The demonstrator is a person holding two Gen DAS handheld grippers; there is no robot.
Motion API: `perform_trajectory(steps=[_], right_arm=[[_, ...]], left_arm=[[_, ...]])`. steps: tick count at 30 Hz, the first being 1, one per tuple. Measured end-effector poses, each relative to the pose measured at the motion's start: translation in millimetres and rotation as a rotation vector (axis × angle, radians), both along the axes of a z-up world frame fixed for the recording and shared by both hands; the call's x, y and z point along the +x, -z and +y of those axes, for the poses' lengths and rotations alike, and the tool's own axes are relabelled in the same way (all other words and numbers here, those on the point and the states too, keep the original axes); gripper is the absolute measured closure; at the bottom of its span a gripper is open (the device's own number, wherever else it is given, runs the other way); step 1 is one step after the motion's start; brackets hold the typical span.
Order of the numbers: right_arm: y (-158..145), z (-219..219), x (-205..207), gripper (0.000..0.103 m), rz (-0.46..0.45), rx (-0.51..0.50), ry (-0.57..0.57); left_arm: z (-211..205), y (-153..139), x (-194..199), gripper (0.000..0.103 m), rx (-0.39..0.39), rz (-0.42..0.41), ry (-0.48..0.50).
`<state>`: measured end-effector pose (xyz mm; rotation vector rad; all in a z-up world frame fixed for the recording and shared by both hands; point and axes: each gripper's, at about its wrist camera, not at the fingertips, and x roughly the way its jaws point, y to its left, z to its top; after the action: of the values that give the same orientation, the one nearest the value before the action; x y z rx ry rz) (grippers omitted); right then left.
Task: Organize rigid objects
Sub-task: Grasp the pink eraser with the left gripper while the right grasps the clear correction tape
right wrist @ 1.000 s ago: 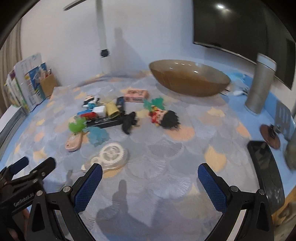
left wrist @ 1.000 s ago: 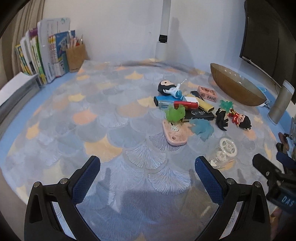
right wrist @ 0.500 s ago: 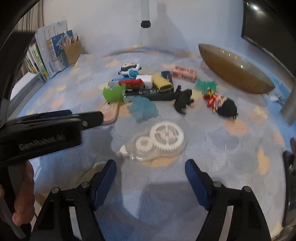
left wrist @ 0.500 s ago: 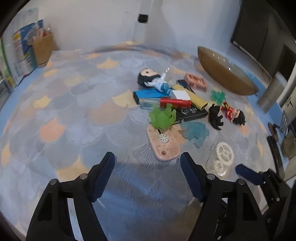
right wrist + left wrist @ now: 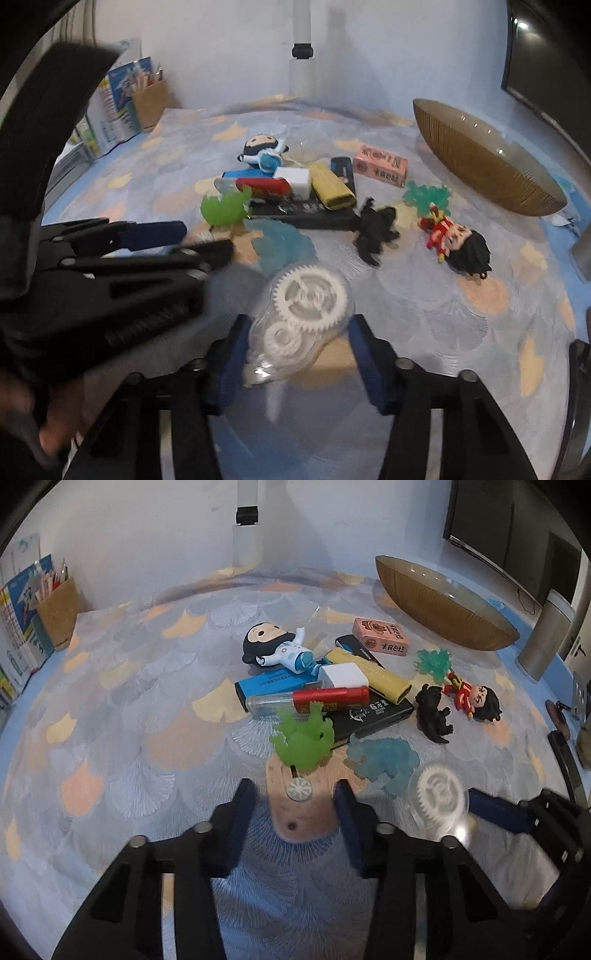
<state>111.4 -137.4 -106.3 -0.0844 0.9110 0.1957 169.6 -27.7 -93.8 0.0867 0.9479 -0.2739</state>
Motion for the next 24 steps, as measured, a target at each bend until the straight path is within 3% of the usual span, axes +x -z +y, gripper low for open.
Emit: perform_trajectory(steps=[7,9,11,12,14,16,17,18,19,20,21,24], right_arm=[[-6.4,-51.0,-8.6,0.06,0.009,0.029,0.003],[-6.5,-56.3,-7.8,0.059,0.02,0.053,0.013],[-5.6,-50.6,-3.9,0.044,0.047,0.075,-0.03],[-4.7,-45.1,-2.5,0.03,0.056,0.062,-0.056],[-4.1,-33.4,-0.1,0.03,0.016,-0.013,-0.07],[-0.8,-27.0,6.8,0.034,0.009,-0.027,-0.089],[0.6,-27.1,11.1,0.034,0.004,-0.011,-0.09],[0.7,-26.9,14.2,0.039,0.002,-0.002,-0.085],[-1.2,-25.9,15.2,0.052,-0.001,0.007,-0.091],[-1.2,-24.0,15.7,0.056,0.007,0.026,-0.114],[-1.1,-20.3,13.8,0.066,0.006,0.027,-0.129],[-1.4,-8.1,0.5,0.068,-0.006,0.001,-0.17]], left_arm=[[9.8,-3.8,-9.9,0.067,-0.077,0.015,0.011],[10.1,-4.2,-11.3,0.063,-0.08,0.019,0.017],[9.5,-4.2,-9.9,0.057,-0.079,0.022,0.017],[8.4,-4.1,-8.5,0.057,-0.075,0.023,0.015],[5.2,-2.9,-6.6,0.057,-0.068,0.014,0.02],[2.2,-2.2,-4.7,0.062,-0.055,-0.001,0.015],[1.0,-2.3,-4.1,0.07,-0.048,-0.006,0.01],[1.2,-2.3,-3.9,0.07,-0.049,-0.008,0.006],[2.2,-2.5,-4.4,0.071,-0.059,-0.009,0.005],[3.1,-2.5,-5.0,0.071,-0.067,-0.01,0.005],[4.8,-2.5,-7.3,0.071,-0.075,-0.011,0.001],[9.1,-3.3,-14.6,0.071,-0.089,-0.01,-0.01]])
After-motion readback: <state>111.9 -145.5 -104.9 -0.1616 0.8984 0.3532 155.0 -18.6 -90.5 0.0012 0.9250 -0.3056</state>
